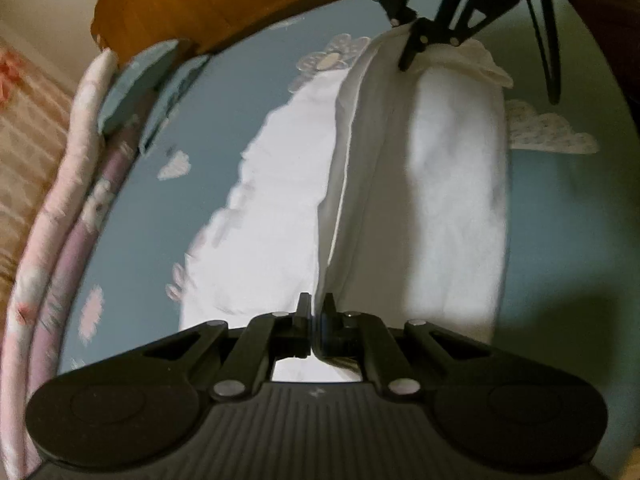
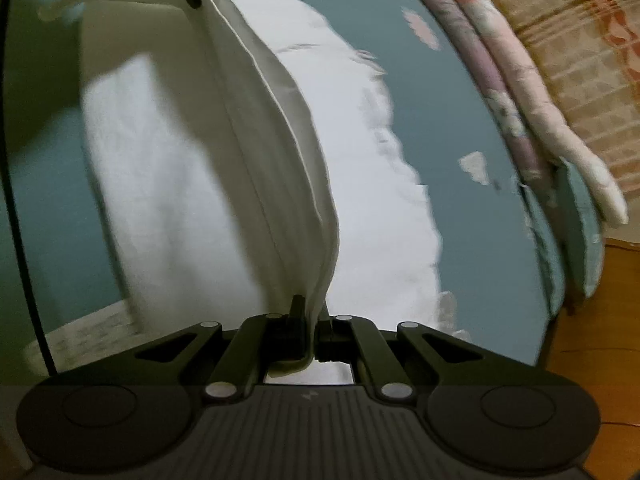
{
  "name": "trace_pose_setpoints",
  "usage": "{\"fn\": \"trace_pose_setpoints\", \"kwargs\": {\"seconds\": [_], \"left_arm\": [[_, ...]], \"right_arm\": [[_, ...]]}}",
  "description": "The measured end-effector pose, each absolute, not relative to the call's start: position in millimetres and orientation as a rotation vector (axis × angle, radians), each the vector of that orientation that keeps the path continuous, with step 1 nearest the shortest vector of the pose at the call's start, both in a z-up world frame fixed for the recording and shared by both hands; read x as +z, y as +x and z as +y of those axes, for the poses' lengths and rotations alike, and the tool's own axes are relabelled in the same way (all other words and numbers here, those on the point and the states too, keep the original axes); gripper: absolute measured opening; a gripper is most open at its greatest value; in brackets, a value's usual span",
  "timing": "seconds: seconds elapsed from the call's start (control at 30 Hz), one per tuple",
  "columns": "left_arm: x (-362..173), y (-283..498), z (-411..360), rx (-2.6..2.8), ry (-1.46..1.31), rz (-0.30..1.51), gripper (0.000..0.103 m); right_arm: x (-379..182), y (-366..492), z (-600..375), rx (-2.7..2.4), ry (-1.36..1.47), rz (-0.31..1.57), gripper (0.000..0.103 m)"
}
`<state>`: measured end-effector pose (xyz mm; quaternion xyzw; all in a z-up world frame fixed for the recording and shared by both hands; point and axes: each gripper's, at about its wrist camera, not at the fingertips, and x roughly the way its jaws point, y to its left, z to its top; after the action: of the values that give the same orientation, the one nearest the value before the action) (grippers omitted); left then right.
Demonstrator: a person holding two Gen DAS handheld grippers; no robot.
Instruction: Fold clothes
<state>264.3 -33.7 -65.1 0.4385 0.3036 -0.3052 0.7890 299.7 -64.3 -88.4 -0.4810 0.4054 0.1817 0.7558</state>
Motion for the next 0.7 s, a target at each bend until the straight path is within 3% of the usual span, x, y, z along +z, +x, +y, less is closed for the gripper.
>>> {"fn": "trace_pose_setpoints", "kwargs": {"seconds": [0.7], "left_arm": [[-79.4, 366.4, -29.2, -0.512, 0.950, 0.583, 0.004]], "right_arm": [[-104.8, 413.0, -73.9, 0.273, -1.087, 0.822, 0.004]]}}
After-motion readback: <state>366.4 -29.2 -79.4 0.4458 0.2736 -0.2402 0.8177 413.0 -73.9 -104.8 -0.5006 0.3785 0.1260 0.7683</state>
